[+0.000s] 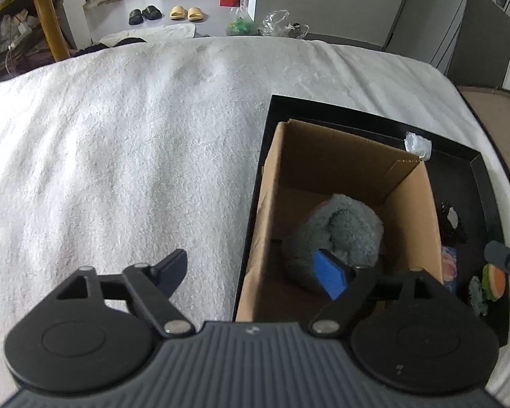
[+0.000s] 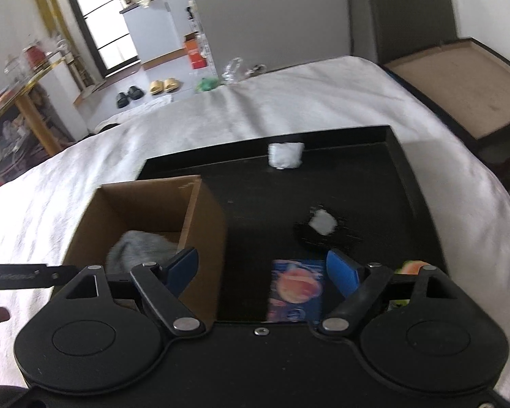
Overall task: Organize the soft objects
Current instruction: 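Open the right gripper to release the plush inside the box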
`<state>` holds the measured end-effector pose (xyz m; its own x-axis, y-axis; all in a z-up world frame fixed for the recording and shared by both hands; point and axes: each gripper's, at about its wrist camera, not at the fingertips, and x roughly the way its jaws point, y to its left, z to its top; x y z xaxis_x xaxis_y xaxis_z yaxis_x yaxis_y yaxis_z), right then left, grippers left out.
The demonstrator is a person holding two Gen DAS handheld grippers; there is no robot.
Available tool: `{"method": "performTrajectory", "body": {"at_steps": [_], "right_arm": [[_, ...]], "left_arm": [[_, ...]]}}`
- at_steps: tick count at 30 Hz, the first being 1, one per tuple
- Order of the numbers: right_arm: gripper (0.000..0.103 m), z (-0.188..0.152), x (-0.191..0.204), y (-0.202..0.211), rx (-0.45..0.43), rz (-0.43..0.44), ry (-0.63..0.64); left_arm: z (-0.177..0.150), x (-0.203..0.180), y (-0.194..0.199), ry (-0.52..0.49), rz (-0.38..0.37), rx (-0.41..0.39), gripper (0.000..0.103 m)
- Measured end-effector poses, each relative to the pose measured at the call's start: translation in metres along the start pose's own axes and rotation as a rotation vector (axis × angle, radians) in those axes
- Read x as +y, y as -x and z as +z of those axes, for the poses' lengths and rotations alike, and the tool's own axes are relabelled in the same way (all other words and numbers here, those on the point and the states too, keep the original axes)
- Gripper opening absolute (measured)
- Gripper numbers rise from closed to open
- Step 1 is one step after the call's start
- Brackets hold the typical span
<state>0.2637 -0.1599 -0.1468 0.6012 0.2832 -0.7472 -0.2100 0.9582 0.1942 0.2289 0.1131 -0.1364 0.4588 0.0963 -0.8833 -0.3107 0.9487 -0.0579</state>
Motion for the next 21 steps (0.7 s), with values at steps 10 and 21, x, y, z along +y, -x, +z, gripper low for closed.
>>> {"method": "performTrajectory", "body": {"at_steps": [10,21], "right_arm": [[0.080,-0.016,-0.037,-0.011,-0.018,-0.092,-0.058],[0.065,-0.031,-0.060,-0.025,0.002,-0.188,-0.053]], "left_arm": [[-0.007,-0.028,0.001,-0.035,0.071,-0.025,0.084],[-0.009,-0.042,0.005,-0.056,0.159,-0.046,0.084]]}}
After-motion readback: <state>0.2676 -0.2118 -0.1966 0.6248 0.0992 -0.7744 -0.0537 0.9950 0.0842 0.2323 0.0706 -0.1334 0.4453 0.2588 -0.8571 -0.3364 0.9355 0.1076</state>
